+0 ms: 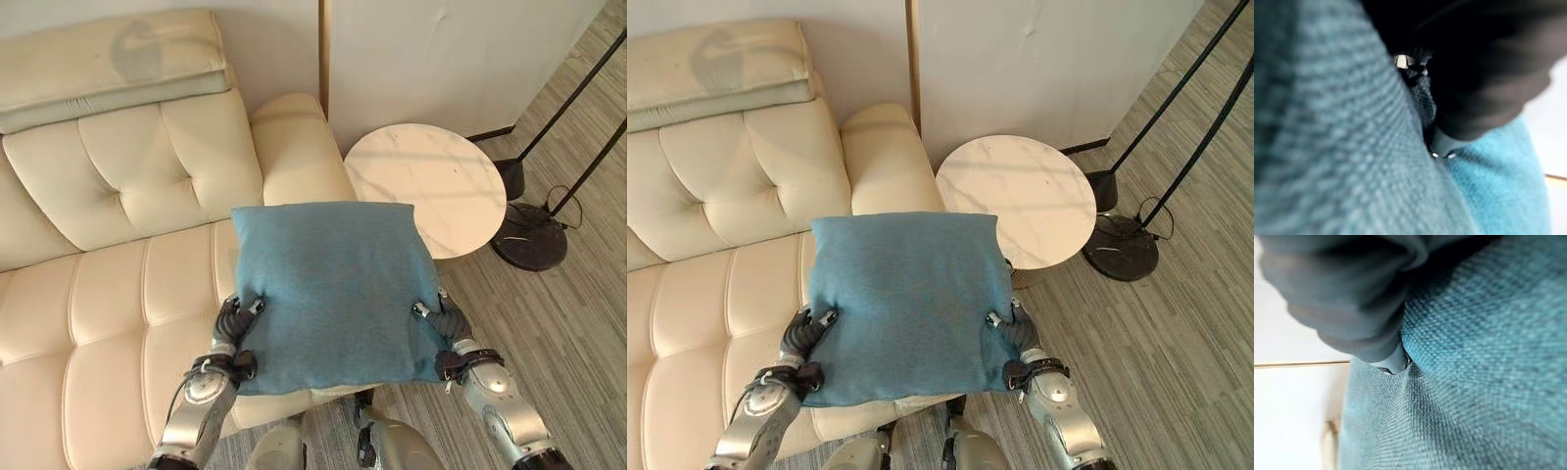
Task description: Pick up all the scattered cushions and arrange them neatly on the sofa.
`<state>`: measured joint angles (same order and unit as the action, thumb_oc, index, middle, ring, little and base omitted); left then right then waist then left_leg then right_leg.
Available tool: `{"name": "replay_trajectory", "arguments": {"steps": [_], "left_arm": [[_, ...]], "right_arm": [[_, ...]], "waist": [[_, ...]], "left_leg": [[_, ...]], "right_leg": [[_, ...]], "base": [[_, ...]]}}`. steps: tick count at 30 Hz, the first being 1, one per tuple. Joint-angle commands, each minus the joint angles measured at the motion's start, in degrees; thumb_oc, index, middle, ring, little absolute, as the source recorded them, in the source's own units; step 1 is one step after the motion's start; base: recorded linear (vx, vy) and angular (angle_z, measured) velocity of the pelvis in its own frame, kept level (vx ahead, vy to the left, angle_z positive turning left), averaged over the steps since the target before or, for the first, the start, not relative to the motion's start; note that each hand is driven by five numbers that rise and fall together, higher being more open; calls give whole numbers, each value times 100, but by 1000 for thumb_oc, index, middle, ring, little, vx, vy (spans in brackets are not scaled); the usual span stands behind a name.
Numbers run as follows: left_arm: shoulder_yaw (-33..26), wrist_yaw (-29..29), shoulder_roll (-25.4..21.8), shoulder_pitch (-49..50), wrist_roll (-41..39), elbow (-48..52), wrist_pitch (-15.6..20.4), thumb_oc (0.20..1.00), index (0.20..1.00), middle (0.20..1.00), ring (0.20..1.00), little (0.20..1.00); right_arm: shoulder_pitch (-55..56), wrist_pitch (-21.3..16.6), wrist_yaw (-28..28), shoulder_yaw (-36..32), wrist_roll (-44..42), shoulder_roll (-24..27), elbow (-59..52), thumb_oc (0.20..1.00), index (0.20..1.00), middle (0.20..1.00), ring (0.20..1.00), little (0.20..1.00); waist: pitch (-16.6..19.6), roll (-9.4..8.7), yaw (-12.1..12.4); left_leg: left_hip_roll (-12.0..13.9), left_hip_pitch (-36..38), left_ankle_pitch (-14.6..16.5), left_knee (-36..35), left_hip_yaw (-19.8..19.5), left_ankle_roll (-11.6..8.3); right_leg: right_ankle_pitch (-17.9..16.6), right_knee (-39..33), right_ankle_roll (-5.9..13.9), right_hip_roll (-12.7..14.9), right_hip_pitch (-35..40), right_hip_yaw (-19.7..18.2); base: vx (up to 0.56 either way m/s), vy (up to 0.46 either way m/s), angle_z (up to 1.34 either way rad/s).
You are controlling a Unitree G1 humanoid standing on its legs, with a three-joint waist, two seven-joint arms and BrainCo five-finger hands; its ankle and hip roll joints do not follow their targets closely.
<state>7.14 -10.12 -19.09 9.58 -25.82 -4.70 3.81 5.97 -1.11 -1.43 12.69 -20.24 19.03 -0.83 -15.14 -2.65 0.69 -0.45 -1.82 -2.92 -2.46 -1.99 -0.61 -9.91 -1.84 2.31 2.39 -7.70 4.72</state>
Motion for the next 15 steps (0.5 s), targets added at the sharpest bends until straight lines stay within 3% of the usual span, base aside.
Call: {"name": "replay_trajectory", "arguments": {"steps": [1, 4, 6, 8, 11, 12, 13, 15], "left_arm": [[21, 224, -169, -387, 212, 509, 511, 200, 200, 200, 200, 200], [83, 232, -247, -575, 230, 528, 587, 200, 200, 200, 200, 200], [99, 227, -252, -602, 223, 502, 597, 200, 200, 200, 200, 200], [191, 176, -224, -700, 224, 468, 604, 200, 200, 200, 200, 200], [182, 97, -201, -764, 194, 543, 650, 200, 200, 200, 200, 200], [182, 97, -201, -764, 194, 543, 650, 200, 200, 200, 200, 200], [247, 44, -122, -835, 167, 566, 681, 200, 200, 200, 200, 200], [312, 2, -63, -935, 112, 596, 716, 200, 200, 200, 200, 200]], "right_arm": [[-547, -744, 447, 241, -116, -237, -345, 200, 200, 200, 200, 200], [-666, -831, 453, 310, -17, -213, -488, 200, 200, 200, 200, 200], [-697, -835, 436, 314, 8, -197, -496, 200, 200, 200, 200, 200], [-786, -892, 346, 272, 184, -133, -520, 200, 200, 200, 200, 200], [-910, -909, 236, 235, 170, -148, -604, 200, 200, 200, 200, 200], [-910, -909, 236, 235, 170, -148, -604, 200, 200, 200, 200, 200], [-981, -961, 108, 205, 117, -130, -614, 200, 200, 200, 200, 200], [-1052, -966, 4, 171, 101, -35, -570, 200, 200, 200, 200, 200]], "waist": [[429, -193, -23], [292, -122, 72], [338, -99, 88], [546, -88, 253], [642, -128, 465], [642, -128, 465], [617, -73, 484], [443, 48, 413]], "left_leg": [[-179, -46, 661, 324, 129, 80], [-102, -347, 478, 504, 49, 116], [-92, -413, 414, 490, 5, 115], [-127, -593, 150, 356, -235, 81], [-204, -938, -255, 196, -376, -179], [-204, -938, -255, 196, -376, -179], [-230, -1162, -541, 0, -375, -337], [-246, -1499, -638, 130, -154, -507]], "right_leg": [[249, 398, 862, 347, -301, -170], [773, 1279, 761, 215, -234, -300], [908, 1457, 696, 174, -187, -328], [1330, 2039, 548, -149, 279, -617], [1936, 1228, 229, -415, 809, -665], [1936, 1228, 229, -415, 809, -665], [2019, 815, 70, -553, 825, -653], [1905, 715, 26, -549, 668, -508]], "base": [[-248, 65, -45], [-316, 59, -21], [-183, 1, 22], [-187, -100, 44], [-152, -124, 56], [-215, -159, 55], [-264, -152, 81], [-356, -82, 124]]}}
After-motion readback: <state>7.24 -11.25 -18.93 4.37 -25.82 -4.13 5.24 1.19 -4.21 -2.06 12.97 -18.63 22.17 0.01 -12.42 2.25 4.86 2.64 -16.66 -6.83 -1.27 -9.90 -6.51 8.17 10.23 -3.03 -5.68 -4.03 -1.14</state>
